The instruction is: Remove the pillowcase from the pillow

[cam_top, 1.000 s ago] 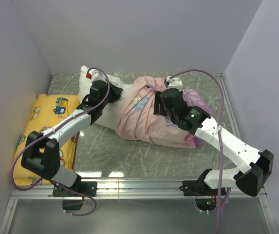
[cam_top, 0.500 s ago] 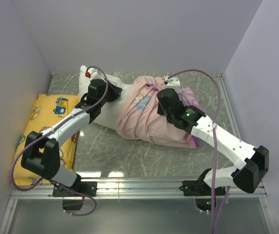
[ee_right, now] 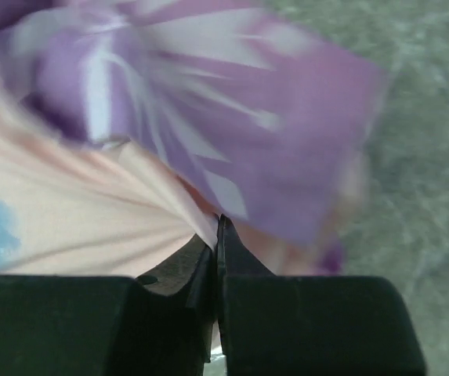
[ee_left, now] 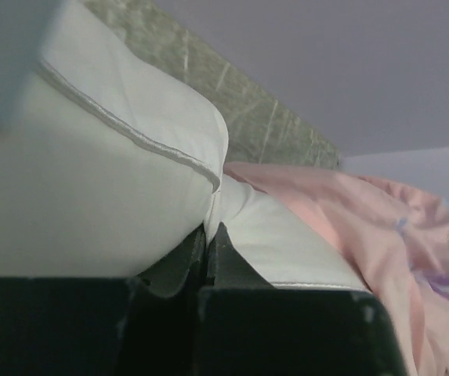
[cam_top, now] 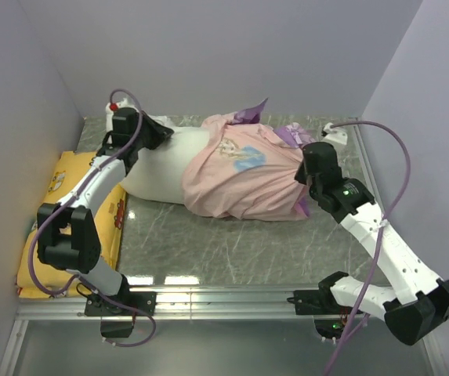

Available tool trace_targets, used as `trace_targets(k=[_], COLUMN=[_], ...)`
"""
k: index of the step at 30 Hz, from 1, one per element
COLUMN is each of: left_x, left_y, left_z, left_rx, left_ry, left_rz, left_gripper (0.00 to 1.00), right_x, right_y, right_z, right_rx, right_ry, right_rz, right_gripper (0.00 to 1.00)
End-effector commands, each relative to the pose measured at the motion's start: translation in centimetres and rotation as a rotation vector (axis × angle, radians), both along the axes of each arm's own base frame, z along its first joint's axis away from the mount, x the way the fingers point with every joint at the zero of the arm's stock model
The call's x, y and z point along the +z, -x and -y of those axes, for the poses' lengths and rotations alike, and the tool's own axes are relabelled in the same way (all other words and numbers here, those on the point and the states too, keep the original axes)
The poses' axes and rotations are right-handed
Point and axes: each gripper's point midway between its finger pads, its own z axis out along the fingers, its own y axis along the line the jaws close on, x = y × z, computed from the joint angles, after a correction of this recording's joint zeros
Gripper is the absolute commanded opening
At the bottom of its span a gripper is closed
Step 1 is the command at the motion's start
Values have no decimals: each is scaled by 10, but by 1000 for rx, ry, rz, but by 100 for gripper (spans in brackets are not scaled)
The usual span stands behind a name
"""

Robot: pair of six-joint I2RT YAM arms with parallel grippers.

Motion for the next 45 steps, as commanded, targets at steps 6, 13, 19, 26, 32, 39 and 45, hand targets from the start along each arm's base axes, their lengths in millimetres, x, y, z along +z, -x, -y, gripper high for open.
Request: trace_targets(k=[6, 13, 19, 26, 32, 39, 45], left_x=[-37, -71, -79, -80, -83, -80, -68], left_y=[-16, -15, -18, -19, -21, -30, -44], left_z=[-85, -53, -48, -46, -48, -60, -74], left_rx=[172, 114, 101, 96, 94, 107, 121], left_ry=[-132, -148, -135, -140, -155, -135, -128], left_rz=[-133, -187, -195, -198, -209, -200, -185], left_gripper=[0, 0, 0, 0, 0, 0, 0], right_x=[-20, 14, 14, -52, -67, -67, -49], right_y=[9, 19, 48, 37, 11, 8, 22], right_z=[48, -37, -79, -131, -132, -81, 20], right_rx=[-93, 132, 193, 272, 200, 78, -116], right_ry=[74, 75, 86, 123, 231, 291, 188], right_rz=[-102, -32, 1, -99, -96, -93, -88], right_gripper=[10, 65, 74, 82, 79, 13, 0])
